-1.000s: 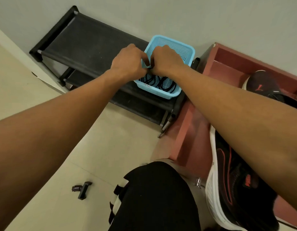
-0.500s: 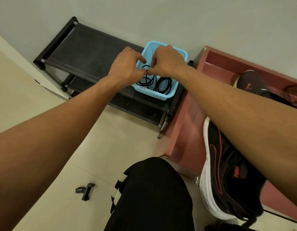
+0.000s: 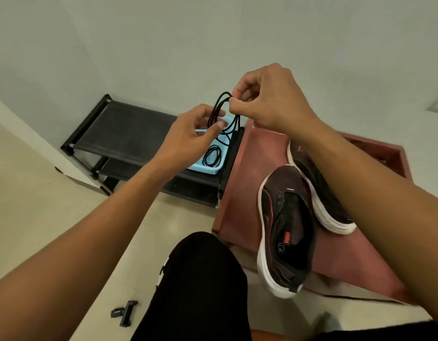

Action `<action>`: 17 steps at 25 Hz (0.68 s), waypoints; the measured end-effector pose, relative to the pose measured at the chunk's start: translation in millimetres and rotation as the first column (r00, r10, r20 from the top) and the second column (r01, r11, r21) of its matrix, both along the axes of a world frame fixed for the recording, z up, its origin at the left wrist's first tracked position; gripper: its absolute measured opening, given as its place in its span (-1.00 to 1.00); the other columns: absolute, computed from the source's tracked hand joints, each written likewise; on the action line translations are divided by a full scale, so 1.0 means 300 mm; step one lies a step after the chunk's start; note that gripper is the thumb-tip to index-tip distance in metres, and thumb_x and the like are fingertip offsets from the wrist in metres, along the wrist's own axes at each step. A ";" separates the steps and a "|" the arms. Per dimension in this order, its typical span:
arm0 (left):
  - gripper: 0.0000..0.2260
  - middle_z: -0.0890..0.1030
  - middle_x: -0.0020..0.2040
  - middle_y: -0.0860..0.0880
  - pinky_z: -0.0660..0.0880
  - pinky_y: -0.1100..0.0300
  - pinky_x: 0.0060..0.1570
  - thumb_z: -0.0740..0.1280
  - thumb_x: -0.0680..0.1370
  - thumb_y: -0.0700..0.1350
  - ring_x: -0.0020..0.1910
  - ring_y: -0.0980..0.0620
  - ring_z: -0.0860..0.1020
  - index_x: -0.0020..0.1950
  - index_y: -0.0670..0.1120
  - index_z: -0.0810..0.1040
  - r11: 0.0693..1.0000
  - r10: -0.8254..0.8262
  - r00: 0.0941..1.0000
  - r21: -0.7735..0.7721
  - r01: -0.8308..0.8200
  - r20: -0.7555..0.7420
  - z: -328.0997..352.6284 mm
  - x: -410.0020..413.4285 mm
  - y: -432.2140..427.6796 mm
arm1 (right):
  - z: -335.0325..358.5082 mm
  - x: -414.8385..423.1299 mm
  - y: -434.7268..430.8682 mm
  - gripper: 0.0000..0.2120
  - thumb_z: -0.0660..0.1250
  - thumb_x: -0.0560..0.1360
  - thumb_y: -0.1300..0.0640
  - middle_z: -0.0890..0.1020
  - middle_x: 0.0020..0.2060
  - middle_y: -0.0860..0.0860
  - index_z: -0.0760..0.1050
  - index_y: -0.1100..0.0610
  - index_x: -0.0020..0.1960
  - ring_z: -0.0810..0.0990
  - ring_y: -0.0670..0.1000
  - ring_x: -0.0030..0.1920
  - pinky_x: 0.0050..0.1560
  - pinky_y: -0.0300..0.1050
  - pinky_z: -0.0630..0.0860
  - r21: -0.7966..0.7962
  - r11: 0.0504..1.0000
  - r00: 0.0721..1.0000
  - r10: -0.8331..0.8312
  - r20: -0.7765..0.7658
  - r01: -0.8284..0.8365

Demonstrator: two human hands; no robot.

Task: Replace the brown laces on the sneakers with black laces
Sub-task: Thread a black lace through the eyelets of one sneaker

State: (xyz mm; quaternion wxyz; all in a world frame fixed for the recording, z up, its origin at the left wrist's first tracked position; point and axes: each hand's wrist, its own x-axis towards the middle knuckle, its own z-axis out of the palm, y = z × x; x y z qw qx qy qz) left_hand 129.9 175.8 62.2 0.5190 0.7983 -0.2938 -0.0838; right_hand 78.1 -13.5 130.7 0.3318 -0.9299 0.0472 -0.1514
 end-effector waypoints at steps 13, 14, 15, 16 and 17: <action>-0.85 0.58 -0.26 -0.03 0.60 0.00 -0.13 0.33 0.70 -0.16 -0.30 -0.04 0.62 0.11 -0.19 0.67 0.978 -0.176 0.960 -0.147 0.146 -0.219 0.042 -0.420 -0.277 | -0.005 -0.596 -0.223 -0.85 0.54 0.55 0.06 0.71 -0.37 0.06 0.70 0.14 0.01 0.70 0.01 -0.38 -0.33 -0.17 0.62 0.358 0.920 0.983 -0.117 -0.139 0.160; -0.85 0.59 -0.27 -0.02 0.59 0.05 -0.16 0.32 0.70 -0.17 -0.32 -0.03 0.62 0.10 -0.19 0.67 0.976 -0.199 0.955 -0.131 0.173 -0.220 0.033 -0.437 -0.303 | -0.024 -0.632 -0.241 -0.84 0.54 0.55 0.06 0.70 -0.36 0.08 0.70 0.15 0.02 0.69 0.01 -0.39 -0.33 -0.15 0.65 0.393 0.900 0.979 -0.141 -0.144 0.188; -0.86 0.61 -0.27 -0.01 0.60 0.11 -0.19 0.32 0.70 -0.17 -0.33 -0.02 0.63 0.08 -0.16 0.66 0.973 -0.225 0.949 -0.110 0.205 -0.220 0.024 -0.458 -0.334 | -0.044 -0.667 -0.261 -0.83 0.55 0.54 0.06 0.70 -0.35 0.09 0.70 0.15 0.03 0.68 0.01 -0.39 -0.31 -0.13 0.66 0.420 0.880 0.974 -0.173 -0.148 0.220; -0.87 0.64 -0.26 0.01 0.60 0.14 -0.19 0.32 0.70 -0.16 -0.32 0.00 0.66 0.05 -0.12 0.66 0.967 -0.252 0.944 -0.082 0.240 -0.215 0.013 -0.476 -0.365 | -0.064 -0.700 -0.280 -0.81 0.57 0.52 0.05 0.70 -0.33 0.11 0.70 0.14 0.03 0.67 0.01 -0.38 -0.31 -0.13 0.66 0.445 0.860 0.968 -0.202 -0.149 0.249; -0.87 0.68 -0.24 0.02 0.62 0.15 -0.16 0.32 0.70 -0.15 -0.28 0.03 0.68 0.04 -0.09 0.66 0.960 -0.281 0.939 -0.049 0.276 -0.198 -0.001 -0.497 -0.397 | -0.084 -0.729 -0.297 -0.81 0.57 0.51 0.04 0.71 -0.31 0.13 0.70 0.13 0.04 0.66 0.01 -0.37 -0.31 -0.14 0.64 0.475 0.837 0.963 -0.225 -0.150 0.269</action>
